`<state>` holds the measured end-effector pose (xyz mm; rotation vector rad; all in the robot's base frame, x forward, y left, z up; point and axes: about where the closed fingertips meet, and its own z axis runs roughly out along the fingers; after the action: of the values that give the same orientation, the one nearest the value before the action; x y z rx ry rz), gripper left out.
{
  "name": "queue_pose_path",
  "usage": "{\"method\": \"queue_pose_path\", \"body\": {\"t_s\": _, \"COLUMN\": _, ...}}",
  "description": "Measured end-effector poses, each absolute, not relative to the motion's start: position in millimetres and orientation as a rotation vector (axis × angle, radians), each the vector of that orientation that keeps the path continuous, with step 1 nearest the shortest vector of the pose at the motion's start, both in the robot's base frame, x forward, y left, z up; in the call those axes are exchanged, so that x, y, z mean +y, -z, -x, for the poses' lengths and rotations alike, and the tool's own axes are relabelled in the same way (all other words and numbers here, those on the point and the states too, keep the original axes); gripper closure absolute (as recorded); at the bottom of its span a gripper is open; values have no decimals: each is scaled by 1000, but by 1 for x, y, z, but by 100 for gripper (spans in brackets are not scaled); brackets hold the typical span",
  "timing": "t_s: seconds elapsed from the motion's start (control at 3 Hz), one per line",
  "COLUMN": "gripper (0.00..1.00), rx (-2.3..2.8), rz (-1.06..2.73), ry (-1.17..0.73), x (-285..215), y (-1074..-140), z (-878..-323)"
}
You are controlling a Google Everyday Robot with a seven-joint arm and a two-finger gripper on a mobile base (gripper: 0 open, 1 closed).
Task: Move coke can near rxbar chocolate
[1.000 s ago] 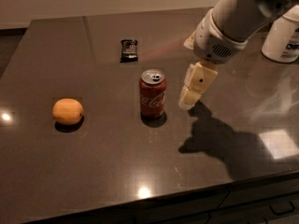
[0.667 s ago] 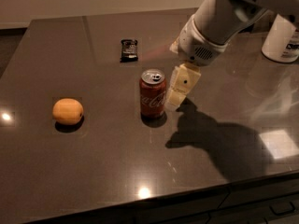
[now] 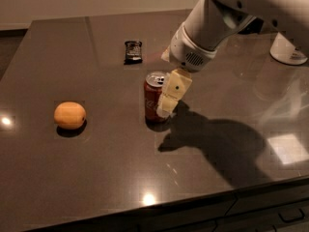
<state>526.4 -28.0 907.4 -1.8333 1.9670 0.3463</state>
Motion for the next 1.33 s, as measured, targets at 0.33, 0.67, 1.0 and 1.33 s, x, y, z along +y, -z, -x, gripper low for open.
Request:
{"method": "queue_pose_path", "body": {"t_s": 0.33, "gripper": 18, "rx": 1957, "rz": 1851, "ry": -383, "x": -21, "y": -907, "z": -524}}
{"method": "queue_pose_path", "body": {"t_s": 0.67, "gripper": 41, "rx": 1953, "rz": 1865, "ry": -407, "x": -16, "y": -908, "z": -524}}
{"method": "queue_pose_path", "body": {"t_s": 1.0, "gripper": 64, "rx": 1954, "rz": 1873, "ry": -413, "x": -13, "y": -912, "z": -529}}
{"method": "queue_pose_path", "body": {"t_s": 1.33, "gripper": 100, "rx": 1988, "rz": 1839, "ry": -388, "x": -15, "y": -923, "z": -567}}
